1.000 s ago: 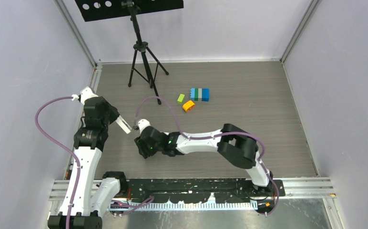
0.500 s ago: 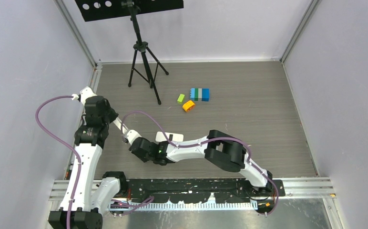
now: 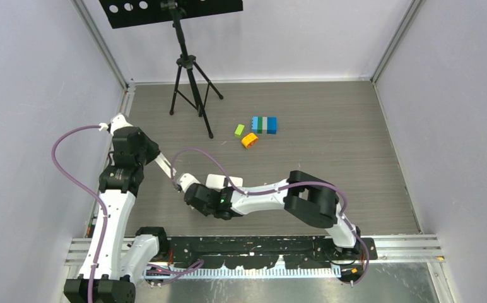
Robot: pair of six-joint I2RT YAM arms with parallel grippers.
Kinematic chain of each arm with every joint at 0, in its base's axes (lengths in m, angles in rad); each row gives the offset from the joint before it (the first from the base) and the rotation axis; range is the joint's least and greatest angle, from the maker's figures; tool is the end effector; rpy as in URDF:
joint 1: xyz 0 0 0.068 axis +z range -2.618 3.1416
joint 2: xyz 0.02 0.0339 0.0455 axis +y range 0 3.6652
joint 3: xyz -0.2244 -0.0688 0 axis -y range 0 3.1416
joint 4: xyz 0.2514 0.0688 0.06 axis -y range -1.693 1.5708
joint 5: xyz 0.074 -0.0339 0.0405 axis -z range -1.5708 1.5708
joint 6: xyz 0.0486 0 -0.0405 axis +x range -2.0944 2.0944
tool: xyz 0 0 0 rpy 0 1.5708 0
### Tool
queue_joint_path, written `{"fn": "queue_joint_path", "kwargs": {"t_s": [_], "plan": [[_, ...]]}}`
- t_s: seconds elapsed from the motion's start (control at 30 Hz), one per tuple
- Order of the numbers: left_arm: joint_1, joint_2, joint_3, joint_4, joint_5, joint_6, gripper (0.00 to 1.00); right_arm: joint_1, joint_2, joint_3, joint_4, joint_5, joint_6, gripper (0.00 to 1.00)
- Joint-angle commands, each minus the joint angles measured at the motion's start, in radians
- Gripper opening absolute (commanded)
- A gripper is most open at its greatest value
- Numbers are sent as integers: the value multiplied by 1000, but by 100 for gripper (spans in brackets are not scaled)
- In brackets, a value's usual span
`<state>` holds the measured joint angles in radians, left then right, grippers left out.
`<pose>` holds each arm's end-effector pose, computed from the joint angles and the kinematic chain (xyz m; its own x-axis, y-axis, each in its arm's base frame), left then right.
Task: Load the batteries into the remote control
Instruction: Move the battery cover to the center of the board.
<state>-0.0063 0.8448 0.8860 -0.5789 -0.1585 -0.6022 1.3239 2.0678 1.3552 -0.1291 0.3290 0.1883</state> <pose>0.2246 0.0063 0.2891 -0.3488 -0.5572 -0.7536 -0.3967 0.8163 -0.4199 0.1219 0.4193 0.1023 -0.3410 -0.6280 -0.6995 -0.8157 0.5676 -0.1120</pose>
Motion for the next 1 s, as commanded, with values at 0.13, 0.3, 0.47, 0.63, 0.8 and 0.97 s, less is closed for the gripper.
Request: {"fn": "queue_joint_path", "kwargs": {"t_s": [0.13,0.3,0.47,0.63,0.8,0.97], "plan": [[0,22,-31,131,215,-53,0,-35,-161,-222,-175,1,176,12],[0,33,-58,176,283,-82,0,-79,-231,-312,-198,6,233,12],[0,48,-78,215,353,-104,0,-143,-290,-364,-224,4,283,12],[-1,66,-106,269,419,-144,0,-202,-300,-324,-290,23,358,12],[-2,81,-132,316,478,-179,0,-239,-287,-283,-329,32,414,9],[-4,61,-182,403,523,-227,0,-268,-307,-263,-333,18,452,2]]}}
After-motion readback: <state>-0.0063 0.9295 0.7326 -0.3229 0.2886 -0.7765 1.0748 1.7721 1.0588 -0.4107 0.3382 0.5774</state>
